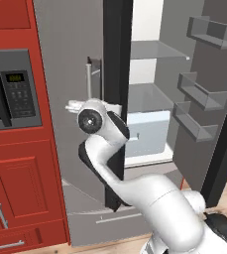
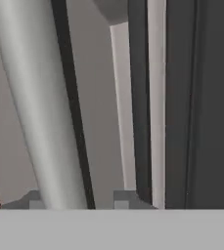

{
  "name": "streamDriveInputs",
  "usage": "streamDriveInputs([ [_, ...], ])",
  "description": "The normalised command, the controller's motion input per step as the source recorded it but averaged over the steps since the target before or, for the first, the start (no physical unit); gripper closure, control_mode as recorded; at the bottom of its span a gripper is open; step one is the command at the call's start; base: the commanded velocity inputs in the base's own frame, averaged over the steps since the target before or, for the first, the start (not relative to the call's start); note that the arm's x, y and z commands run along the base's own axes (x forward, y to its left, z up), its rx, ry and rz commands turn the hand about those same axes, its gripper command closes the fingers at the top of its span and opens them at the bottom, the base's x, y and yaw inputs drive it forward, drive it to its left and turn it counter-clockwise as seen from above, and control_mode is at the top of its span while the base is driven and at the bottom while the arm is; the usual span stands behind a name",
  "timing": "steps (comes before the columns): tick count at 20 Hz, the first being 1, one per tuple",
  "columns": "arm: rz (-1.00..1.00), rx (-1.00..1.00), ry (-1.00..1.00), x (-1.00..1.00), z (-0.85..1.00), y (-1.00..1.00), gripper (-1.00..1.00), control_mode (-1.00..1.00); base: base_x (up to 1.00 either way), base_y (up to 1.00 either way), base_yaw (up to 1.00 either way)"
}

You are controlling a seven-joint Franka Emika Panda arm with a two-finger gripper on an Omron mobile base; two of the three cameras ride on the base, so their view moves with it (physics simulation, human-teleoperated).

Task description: Retrieve the sausage and cheese from the fridge and place them on the cutting board on the counter.

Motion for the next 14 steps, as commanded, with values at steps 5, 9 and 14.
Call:
streamDriveInputs([
  [5,-0.56,0.0,0.0,-0.58,-0.02,0.7,1.0,-1.0,0.0,0.0,0.0],
  [9,-0.09,-0.01,0.04,0.0,-0.03,0.12,-1.0,-1.0,0.0,0.0,0.0],
  [14,-0.03,-0.02,-0.06,-0.51,-0.04,0.08,-1.0,-1.0,0.0,0.0,0.0],
])
